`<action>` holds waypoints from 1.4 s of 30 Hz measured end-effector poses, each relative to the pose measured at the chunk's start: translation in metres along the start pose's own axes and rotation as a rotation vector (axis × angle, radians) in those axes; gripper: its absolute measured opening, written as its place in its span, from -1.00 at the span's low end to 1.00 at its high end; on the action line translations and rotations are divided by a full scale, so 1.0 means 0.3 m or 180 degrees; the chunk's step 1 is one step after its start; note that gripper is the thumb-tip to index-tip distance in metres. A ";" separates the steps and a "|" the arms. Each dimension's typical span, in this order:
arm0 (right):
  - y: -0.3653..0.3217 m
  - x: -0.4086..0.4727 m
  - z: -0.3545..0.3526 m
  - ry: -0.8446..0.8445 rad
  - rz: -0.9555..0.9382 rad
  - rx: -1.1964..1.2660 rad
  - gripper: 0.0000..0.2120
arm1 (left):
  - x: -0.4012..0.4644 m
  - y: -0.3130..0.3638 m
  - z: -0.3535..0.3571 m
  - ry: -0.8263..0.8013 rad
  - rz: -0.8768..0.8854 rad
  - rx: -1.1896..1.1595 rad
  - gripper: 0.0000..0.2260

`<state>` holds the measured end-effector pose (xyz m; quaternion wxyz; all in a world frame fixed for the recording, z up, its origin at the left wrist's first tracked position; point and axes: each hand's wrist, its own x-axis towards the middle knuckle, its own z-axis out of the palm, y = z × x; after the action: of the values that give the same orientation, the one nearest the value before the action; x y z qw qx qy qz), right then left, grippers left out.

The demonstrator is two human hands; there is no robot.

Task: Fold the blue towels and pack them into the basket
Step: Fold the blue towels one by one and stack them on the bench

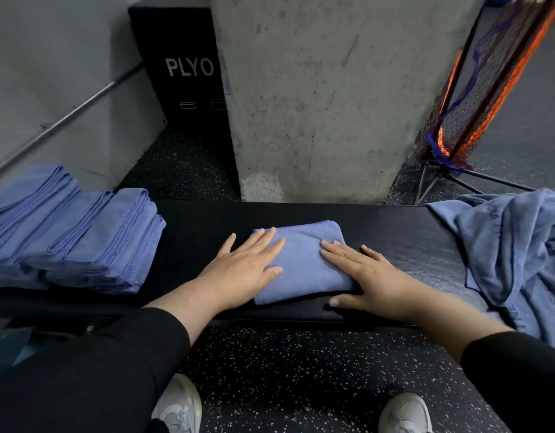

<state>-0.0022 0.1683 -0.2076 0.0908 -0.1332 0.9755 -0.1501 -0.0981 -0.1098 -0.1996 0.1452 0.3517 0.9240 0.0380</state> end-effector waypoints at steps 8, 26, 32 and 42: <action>-0.042 -0.004 0.005 0.1115 -0.0022 0.0200 -0.71 | -0.093 0.042 0.028 0.0917 0.0498 0.0188 -0.39; -0.070 0.099 -0.051 0.1661 0.1054 0.0923 -0.74 | 0.052 -0.011 -0.082 0.1249 -0.0846 -0.1982 -0.86; -0.030 0.115 0.007 0.1801 0.0064 -0.0052 -0.80 | 0.066 -0.008 -0.049 0.1570 0.0380 -0.0156 -0.68; 0.004 0.086 -0.021 0.0966 0.0532 0.1332 -0.56 | 0.054 -0.003 -0.055 0.0580 -0.0069 -0.0155 -0.23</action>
<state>-0.0281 0.1637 -0.2056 -0.0188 -0.0065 0.9333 -0.3586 -0.1151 -0.0992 -0.1878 0.0695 0.3332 0.9359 0.0908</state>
